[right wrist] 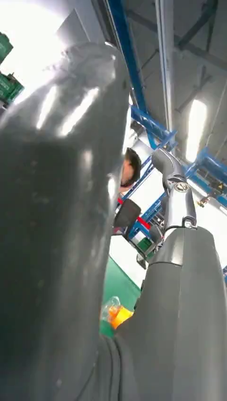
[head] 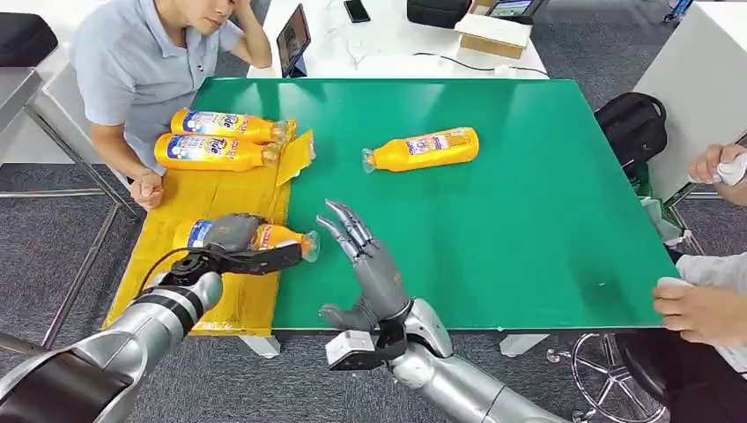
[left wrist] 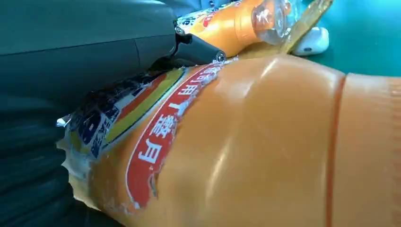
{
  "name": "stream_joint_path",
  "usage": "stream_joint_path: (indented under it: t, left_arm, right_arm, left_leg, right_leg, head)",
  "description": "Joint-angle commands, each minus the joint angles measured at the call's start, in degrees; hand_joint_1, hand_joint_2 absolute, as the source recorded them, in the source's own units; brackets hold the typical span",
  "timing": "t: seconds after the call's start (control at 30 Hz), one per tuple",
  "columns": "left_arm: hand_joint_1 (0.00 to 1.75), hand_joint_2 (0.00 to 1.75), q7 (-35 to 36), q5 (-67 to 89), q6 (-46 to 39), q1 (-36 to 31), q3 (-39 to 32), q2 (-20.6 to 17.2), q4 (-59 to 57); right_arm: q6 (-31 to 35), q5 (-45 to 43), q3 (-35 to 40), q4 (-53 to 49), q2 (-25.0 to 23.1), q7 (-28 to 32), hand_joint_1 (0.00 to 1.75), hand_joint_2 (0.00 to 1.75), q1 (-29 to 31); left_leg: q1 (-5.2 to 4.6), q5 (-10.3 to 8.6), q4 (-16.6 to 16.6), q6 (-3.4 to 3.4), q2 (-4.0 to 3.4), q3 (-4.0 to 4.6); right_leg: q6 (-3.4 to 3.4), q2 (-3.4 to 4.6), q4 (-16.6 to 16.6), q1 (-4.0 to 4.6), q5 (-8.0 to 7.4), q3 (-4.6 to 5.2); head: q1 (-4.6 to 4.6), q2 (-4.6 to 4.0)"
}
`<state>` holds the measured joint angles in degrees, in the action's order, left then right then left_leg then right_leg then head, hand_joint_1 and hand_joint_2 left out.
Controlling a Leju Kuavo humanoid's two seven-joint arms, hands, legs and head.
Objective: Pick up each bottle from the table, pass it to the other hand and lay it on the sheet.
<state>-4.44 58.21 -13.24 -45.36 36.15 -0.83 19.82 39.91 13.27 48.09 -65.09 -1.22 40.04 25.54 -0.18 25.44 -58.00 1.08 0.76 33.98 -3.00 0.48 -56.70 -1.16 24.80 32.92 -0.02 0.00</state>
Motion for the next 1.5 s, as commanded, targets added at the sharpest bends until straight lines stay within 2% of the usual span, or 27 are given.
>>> stream_joint_path:
  t: [0.03, 0.5, 0.53, 0.6, 0.7, 0.73, 0.77, 0.93, 0.97, 1.0, 1.03, 1.07, 1.13, 1.37, 1.43, 1.47, 1.5]
  left_arm:
    - [0.26, 1.75, -0.6, -0.9, 2.7, 1.3, 2.8, 1.2, -4.6]
    - [0.26, 1.75, -0.6, -0.9, 2.7, 1.3, 2.8, 1.2, -4.6]
    - [0.0, 1.75, -0.6, -0.9, 2.7, 1.3, 2.8, 1.2, -4.6]
    - [0.0, 1.75, -2.5, -2.5, 3.5, 2.7, 1.5, 1.3, -4.1]
    - [0.0, 1.75, -13.4, -14.4, 5.1, 5.9, -8.5, 2.1, -1.8]
    - [0.0, 1.75, -14.8, -15.4, 4.5, 6.2, -9.3, 1.9, -1.2]
    - [0.0, 1.75, -15.9, -14.9, 0.4, 6.8, -9.2, 1.8, 0.1]
    - [0.0, 1.75, -21.1, -18.1, -2.4, 9.5, -10.8, 2.3, 3.4]
    - [0.0, 1.75, -22.9, -21.0, -4.4, 11.1, -13.1, 2.8, 5.3]
    - [0.0, 1.75, -28.2, -29.0, -4.8, 14.4, -18.8, 4.9, 9.2]
    - [0.0, 1.75, -31.5, -34.9, -2.2, 16.7, -22.2, 6.3, 12.7]
    - [0.0, 1.75, -32.2, -36.8, -1.4, 18.0, -23.0, 6.8, 15.0]
    - [0.0, 1.75, -33.8, -44.7, -0.3, 24.5, -24.7, 7.5, 28.0]
    - [0.0, 1.75, -34.5, -49.8, -1.6, 31.2, -24.9, 7.7, 40.8]
    - [0.0, 1.75, -34.8, -53.0, -2.5, 33.1, -24.2, 7.7, 45.6]
    - [0.0, 1.75, -34.2, -54.8, -3.5, 34.4, -23.6, 7.7, 48.4]
    - [0.0, 1.75, -34.1, -57.0, -4.1, 35.4, -23.6, 8.1, 50.5]
  right_arm:
    - [0.1, -0.4, 1.7, 1.8, 2.2, 0.0, 0.0, 0.0, 1.4]
    - [0.1, -0.4, 1.7, 1.8, 2.2, 0.0, 0.0, 0.0, 1.4]
    - [0.1, -0.4, 1.7, 1.8, 2.2, 0.0, 0.0, 0.0, 1.4]
    - [0.1, -2.4, 1.6, 0.9, 2.8, 0.0, 0.0, 0.0, 1.5]
    - [0.1, -3.9, 3.3, 0.4, 3.8, 0.0, 0.0, 0.0, 1.4]
    - [0.1, -4.2, 3.3, 0.5, 3.8, 0.0, 0.0, 0.0, 1.4]
    - [0.1, -3.7, 2.8, 1.1, 3.6, 0.0, 0.0, 0.0, 1.4]
    - [0.1, -4.3, -1.4, -0.1, 3.9, 0.0, 0.0, 0.0, 0.6]
    - [0.1, -4.8, -2.1, -0.3, 4.0, 0.0, 0.0, 0.0, 0.5]
    - [0.1, -4.7, -2.7, -0.3, 4.1, 0.0, 0.0, 0.0, 0.0]
    - [0.1, -2.4, -4.8, -0.5, 3.7, 0.0, 0.0, 0.0, -0.9]
    - [0.1, -1.7, -5.9, -0.9, 3.6, 0.0, 0.0, 0.0, -1.5]
    - [0.1, -3.5, -9.6, -2.4, 3.5, 0.0, 0.0, 0.0, -3.5]
    - [0.1, -2.4, -12.8, -3.1, 3.8, 0.0, 0.0, 0.0, -5.9]
    - [0.1, 0.3, -19.7, -6.4, 1.3, 0.0, 0.0, 0.0, -8.4]
    - [0.1, 2.5, -27.9, -11.4, -2.7, 0.0, 0.0, 1.75, -11.0]
    - [0.1, 0.4, -30.8, -13.5, -4.4, 0.0, 0.0, 1.75, -11.8]
  left_leg:
    - [0.04, 0.01, 0.1, -0.06, -0.11, -0.22]
    - [-0.03, -0.01, 0.1, -0.04, -0.01, -0.24]
    - [0.03, 0.0, 0.1, -0.07, -0.08, -0.27]
    - [-0.04, -0.01, 0.1, -0.03, -0.02, -0.24]
    - [-0.01, 0.0, 0.1, -0.05, -0.13, -0.36]
    - [-0.04, 0.0, 0.1, -0.04, -0.08, -0.35]
    - [0.01, 0.01, 0.2, -0.06, -0.14, -0.41]
    - [-0.05, -0.02, 0.0, -0.02, 0.2, -0.37]
    - [-0.02, -0.03, 0.1, -0.04, 0.1, -0.39]
    - [-0.1, -0.03, 0.1, -0.02, 0.16, -0.4]
    - [-0.05, -0.04, 0.1, -0.04, 0.13, -0.39]
    - [-0.12, -0.05, 0.1, -0.01, 0.23, -0.39]
    - [-0.04, -0.02, 0.1, -0.05, 0.18, -0.4]
    - [-0.06, 0.06, 0.0, -0.05, 0.06, -0.16]
    - [-0.07, 0.04, 0.0, -0.04, 0.17, 0.04]
    - [-0.03, 0.08, -0.1, -0.06, 0.13, 0.03]
    - [-0.08, 0.04, -0.1, -0.03, 0.16, 0.13]
  right_leg:
    - [0.12, 0.02, 0.1, 0.06, -0.03, -0.22]
    - [0.08, 0.0, 0.1, 0.0, -0.01, -0.27]
    - [0.14, 0.02, 0.1, 0.07, -0.04, -0.32]
    - [0.07, 0.0, 0.1, 0.0, -0.02, -0.27]
    - [0.12, 0.07, 0.2, 0.03, -0.05, -0.39]
    - [0.09, 0.05, 0.1, -0.01, -0.03, -0.38]
    - [0.13, 0.08, 0.2, 0.05, -0.05, -0.45]
    - [0.06, -0.15, 0.1, -0.02, -0.01, -0.45]
    - [0.1, -0.08, 0.1, 0.02, -0.05, -0.47]
    - [0.07, -0.12, 0.1, -0.06, -0.02, -0.47]
    - [0.11, -0.11, 0.1, -0.01, -0.05, -0.48]
    - [0.06, -0.19, 0.1, -0.08, -0.01, -0.49]
    - [0.14, -0.23, 0.2, 0.01, -0.01, -0.53]
    - [0.14, -0.13, 0.1, -0.03, 0.04, -0.22]
    - [0.12, -0.22, 0.0, -0.04, 0.06, -0.05]
    - [0.16, -0.19, 0.0, 0.0, 0.07, -0.07]
    - [0.09, -0.17, 0.0, -0.06, 0.05, 0.06]
  head:
    - [0.0, 0.0]
    - [0.0, 0.0]
    - [0.0, 0.0]
    - [0.0, 0.0]
    - [0.0, 0.0]
    - [0.0, 0.0]
    - [0.0, 0.0]
    - [0.0, 0.0]
    - [0.0, 0.0]
    - [0.0, 0.0]
    - [0.02, 0.0]
    - [0.0, 0.0]
    - [-0.02, 0.0]
    - [0.0, 0.0]
    - [0.0, 0.0]
    - [0.0, 0.0]
    - [0.0, 0.0]
